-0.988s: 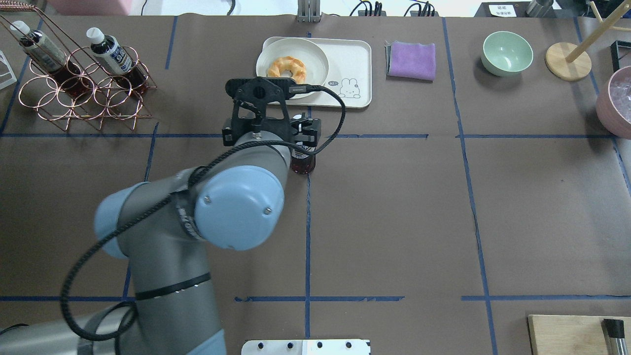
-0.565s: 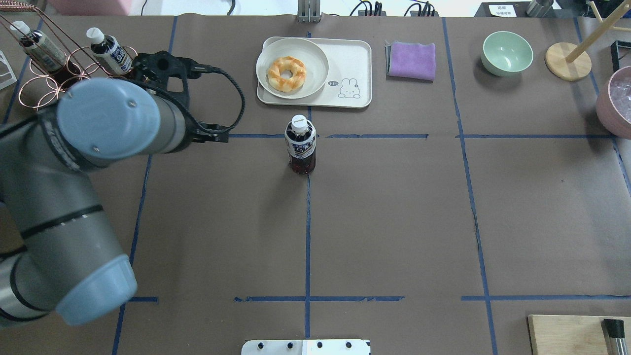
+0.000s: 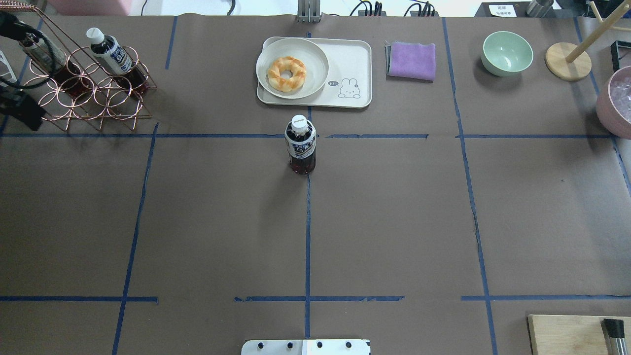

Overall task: Place tea on tray
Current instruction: 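Open the left gripper and withdraw the left arm from the bottle, then reach the right gripper over the tea bottle at the table center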

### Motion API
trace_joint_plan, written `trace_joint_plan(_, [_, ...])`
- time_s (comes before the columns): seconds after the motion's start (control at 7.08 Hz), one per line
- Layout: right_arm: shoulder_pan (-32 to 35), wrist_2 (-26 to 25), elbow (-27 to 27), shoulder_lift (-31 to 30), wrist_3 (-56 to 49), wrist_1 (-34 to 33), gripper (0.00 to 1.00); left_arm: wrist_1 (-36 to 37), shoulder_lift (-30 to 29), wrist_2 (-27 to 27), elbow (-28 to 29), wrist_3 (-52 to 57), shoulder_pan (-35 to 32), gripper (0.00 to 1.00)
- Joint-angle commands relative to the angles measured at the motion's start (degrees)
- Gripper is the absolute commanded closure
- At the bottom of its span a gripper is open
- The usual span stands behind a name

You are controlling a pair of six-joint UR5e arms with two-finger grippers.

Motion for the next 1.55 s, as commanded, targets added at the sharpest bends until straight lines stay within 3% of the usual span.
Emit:
trace_joint_plan(0.0, [-1.3,2.0,0.8,0.5,0.2,0.0,0.00,-4.4,8.5,-2.4,6.9,16.6,-13.2,0.00])
trace_joint_plan(0.28, [-3.5,2.4,3.1,3.8,3.9,-0.8,0.00,-13.6,9.2,-11.1,25.1,32.0,-26.5,0.00])
trace_joint_plan(0.42, [-6.8,2.6,4.6,6.6,10.2,-1.2,0.00,-16.6,9.9,-11.7,30.3,32.6,-28.5,0.00])
trace_joint_plan(0.56, [-10.4,2.4,6.7,11.3,13.0,-7.0,0.00,-19.2,12.7,-11.8,30.5,32.2,-28.7,0.00])
trace_joint_plan(0.85, [-15.6,2.0,12.7,24.4,19.2,-26.3,0.00,-19.6,13.8,-11.8,30.1,32.2,-28.6,0.00])
trace_joint_plan(1.13, [-24.5,0.9,14.9,31.0,33.5,-27.1,0.00,-19.6,13.8,-11.8,30.0,32.1,-28.6,0.00])
trace_joint_plan(1.41, [-33.8,-5.7,15.0,38.8,49.3,-26.4,0.01,-19.7,13.8,-11.9,29.9,32.2,-28.6,0.00])
